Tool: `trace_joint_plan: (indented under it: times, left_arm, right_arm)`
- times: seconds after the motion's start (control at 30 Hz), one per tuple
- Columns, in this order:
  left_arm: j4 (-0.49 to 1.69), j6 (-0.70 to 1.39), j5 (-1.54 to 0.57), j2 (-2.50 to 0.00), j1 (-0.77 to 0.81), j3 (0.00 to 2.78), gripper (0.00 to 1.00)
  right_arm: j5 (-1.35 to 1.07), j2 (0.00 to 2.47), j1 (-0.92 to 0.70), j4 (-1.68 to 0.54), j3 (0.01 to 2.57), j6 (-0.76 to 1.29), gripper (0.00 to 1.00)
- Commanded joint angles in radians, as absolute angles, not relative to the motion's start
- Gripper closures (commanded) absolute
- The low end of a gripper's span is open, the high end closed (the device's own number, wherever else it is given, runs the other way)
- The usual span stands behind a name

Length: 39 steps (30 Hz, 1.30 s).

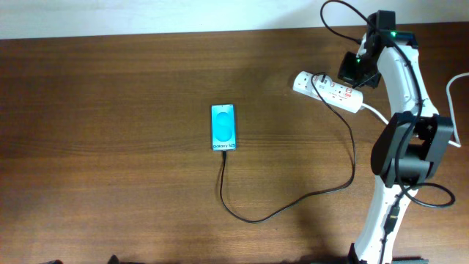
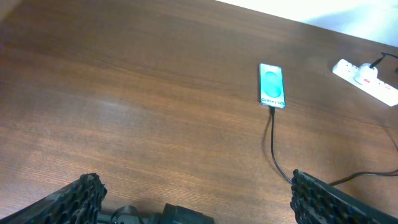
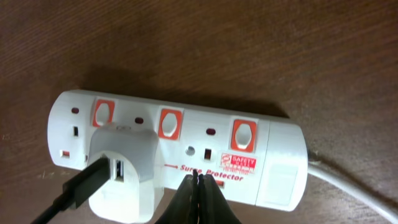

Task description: Plug charger to phone and switch on socket

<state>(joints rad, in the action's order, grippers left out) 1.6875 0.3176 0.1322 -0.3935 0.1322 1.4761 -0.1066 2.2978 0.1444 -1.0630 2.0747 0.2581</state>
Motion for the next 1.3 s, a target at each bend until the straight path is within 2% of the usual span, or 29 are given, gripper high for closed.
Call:
trace_joint_plan:
  times: [0.0, 0.63, 1.27]
  left_arm:
    - [1.688, 0.332, 0.144, -0.391, 0.133, 1.472, 0.01]
    - [1.687, 0.332, 0.144, -0.391, 0.133, 1.472, 0.01]
    - [1.688, 0.332, 0.144, -0.391, 0.133, 1.472, 0.01]
  right_arm:
    - [-0.123, 2.347, 0.137, -1.044, 2.068, 0.243, 0.96]
    - [-0.155, 2.416, 0.111, -0.928, 2.068, 0.191, 0.96]
    - [-0.154, 2.432, 0.110, -0.942, 2.068, 0.187, 0.96]
